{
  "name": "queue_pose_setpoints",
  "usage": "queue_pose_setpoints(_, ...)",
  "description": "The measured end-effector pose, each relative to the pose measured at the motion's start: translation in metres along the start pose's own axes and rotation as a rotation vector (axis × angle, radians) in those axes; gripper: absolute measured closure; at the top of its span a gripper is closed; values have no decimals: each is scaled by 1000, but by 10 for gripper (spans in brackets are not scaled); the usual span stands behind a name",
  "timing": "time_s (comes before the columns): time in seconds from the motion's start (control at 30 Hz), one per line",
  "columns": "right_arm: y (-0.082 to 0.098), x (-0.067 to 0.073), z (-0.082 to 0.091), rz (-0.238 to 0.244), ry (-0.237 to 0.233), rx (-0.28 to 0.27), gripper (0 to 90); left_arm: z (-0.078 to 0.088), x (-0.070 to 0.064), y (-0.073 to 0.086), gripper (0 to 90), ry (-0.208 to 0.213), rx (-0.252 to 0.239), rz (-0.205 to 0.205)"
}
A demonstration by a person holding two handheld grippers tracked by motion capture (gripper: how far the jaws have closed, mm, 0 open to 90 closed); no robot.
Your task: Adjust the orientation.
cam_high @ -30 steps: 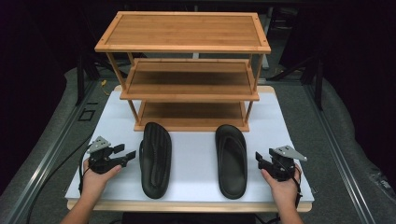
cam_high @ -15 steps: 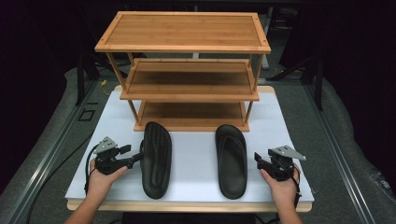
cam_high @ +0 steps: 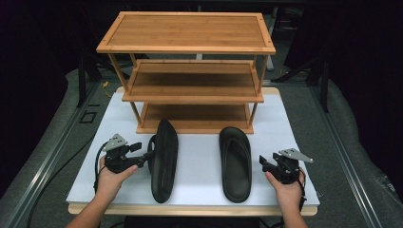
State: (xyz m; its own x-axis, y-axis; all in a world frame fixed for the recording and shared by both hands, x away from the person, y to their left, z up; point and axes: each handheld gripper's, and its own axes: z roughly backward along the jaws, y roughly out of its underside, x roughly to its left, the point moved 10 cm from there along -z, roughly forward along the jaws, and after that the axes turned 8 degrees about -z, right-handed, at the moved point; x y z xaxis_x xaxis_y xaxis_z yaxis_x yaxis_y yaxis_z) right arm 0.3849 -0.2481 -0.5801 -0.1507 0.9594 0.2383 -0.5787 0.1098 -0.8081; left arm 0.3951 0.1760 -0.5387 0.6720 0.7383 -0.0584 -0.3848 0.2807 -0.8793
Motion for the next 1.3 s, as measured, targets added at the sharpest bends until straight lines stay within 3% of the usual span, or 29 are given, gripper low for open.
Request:
queue_pose_setpoints(0.2,1,-2,1,-14,-3,8,410,-8,-11,-10,331,22,-17,21)
queue_pose_setpoints(0.37,1,-2,-1,-25,-9,6,409,-22,-29,-20,330,88,-43,59)
queue_pose_setpoints(0.73,1,-3,0,-34,-13,6,409,-50,-59,-33,298,78,-84,3)
queue_pose_setpoints(0.93,1,-3,0,-36,-26,11,409,-65,-79,-30,299,141,-82,-19)
queue_pose_setpoints(1.1,1,-4,-1,-37,-12,13,409,-60,-83,-31,307,151,-104,-33)
queue_pose_setpoints(1.23,1,-3,-1,-39,-36,16,409,-59,-77,-27,319,135,-92,-42)
queue_pose_setpoints(1.3,1,-4,-1,-42,-24,15,409,-61,-72,-19,331,122,-60,-33)
